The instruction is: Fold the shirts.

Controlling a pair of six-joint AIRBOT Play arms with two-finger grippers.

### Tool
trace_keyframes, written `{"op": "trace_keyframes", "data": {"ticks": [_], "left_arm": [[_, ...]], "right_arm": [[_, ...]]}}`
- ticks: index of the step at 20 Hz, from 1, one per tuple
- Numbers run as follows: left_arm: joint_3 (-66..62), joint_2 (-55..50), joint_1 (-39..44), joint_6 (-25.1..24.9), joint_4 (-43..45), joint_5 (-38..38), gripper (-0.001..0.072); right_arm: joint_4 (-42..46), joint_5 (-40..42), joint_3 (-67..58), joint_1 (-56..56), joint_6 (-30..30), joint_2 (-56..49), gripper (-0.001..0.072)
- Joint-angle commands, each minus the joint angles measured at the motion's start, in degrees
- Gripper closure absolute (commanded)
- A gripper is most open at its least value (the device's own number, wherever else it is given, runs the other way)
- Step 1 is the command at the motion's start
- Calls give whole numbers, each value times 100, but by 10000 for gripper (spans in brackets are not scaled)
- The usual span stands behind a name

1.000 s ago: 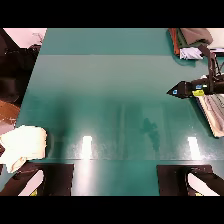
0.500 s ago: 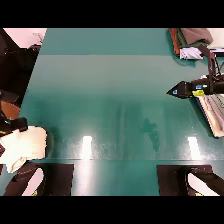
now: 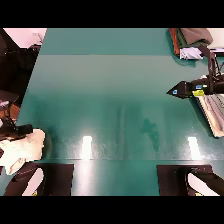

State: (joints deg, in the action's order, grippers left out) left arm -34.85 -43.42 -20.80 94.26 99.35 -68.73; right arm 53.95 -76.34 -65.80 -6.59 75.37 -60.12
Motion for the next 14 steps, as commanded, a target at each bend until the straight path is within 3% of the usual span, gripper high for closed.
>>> {"op": "trace_keyframes", "data": {"ticks": [1, 4, 8, 14], "left_arm": [[-1305, 35, 0, -221, -315, -310, 686], [-3320, 33, 564, -372, -507, -1121, 686], [-5346, 33, 2039, -199, -527, -1314, 686], [-6140, -317, 3526, -125, -975, -1086, 687]], "right_arm": [[-48, 46, -96, -2, 4, 7, 690], [-46, 179, -577, -2, 4, 2, 691], [-44, 579, -1353, -2, 4, 2, 691], [-39, 892, -2055, -2, 7, 2, 691]]}}
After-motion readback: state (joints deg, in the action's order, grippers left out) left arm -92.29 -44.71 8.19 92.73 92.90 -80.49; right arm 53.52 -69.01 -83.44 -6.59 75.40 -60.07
